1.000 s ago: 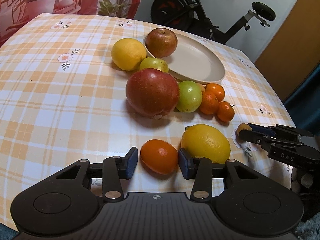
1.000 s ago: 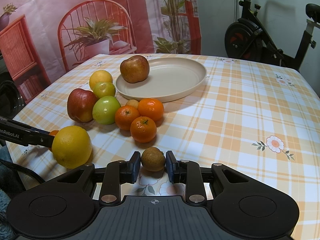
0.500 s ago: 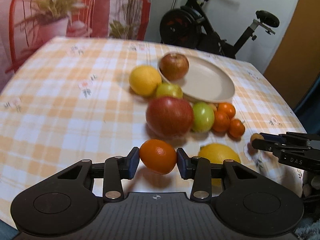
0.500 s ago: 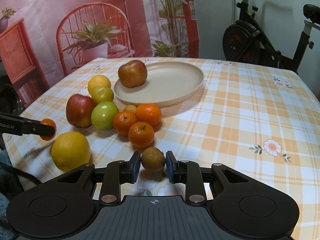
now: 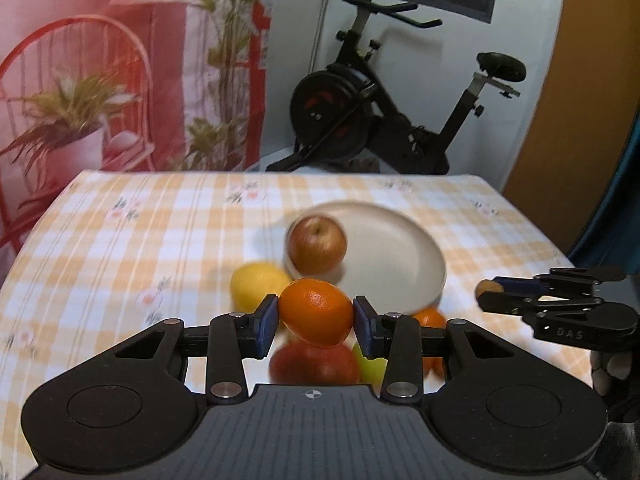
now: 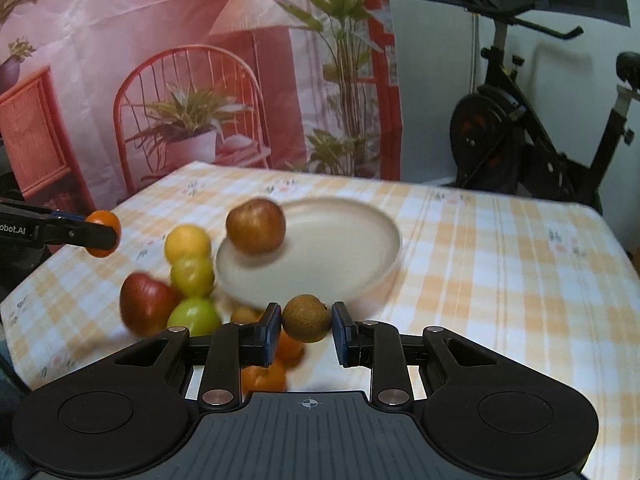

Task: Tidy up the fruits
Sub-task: 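Carry the tangerine with the left gripper while the right gripper carries the kiwi to the plate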

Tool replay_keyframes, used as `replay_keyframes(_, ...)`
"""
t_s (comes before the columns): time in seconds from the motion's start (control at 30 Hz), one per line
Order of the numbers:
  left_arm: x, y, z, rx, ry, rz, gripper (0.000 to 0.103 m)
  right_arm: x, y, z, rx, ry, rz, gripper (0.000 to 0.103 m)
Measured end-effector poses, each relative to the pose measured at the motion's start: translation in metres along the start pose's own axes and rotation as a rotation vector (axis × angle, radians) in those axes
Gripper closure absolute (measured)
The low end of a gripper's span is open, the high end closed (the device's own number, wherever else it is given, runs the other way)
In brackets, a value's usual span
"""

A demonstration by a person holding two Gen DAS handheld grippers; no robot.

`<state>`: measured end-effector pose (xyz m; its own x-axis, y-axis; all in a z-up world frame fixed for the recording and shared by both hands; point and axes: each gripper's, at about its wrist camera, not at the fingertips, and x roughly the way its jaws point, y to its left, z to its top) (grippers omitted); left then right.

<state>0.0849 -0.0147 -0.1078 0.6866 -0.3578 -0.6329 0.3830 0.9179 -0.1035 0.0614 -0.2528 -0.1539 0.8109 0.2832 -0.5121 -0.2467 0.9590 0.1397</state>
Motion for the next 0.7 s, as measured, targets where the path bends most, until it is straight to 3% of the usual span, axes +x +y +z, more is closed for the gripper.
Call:
replay_keyframes(0.37, 0.068, 0.002, 0.066, -0.032, 0.012, -0.051, 0.061, 0.054, -0.028, 0.038, -0.014, 0.022, -0.032, 0.078)
replay_keyframes(0.7, 0.165, -0.01, 0.1, 0.053, 0.16, -0.08, 0.061, 0.112, -0.054, 0.056, -0.026, 0.06, -0.076, 0.078)
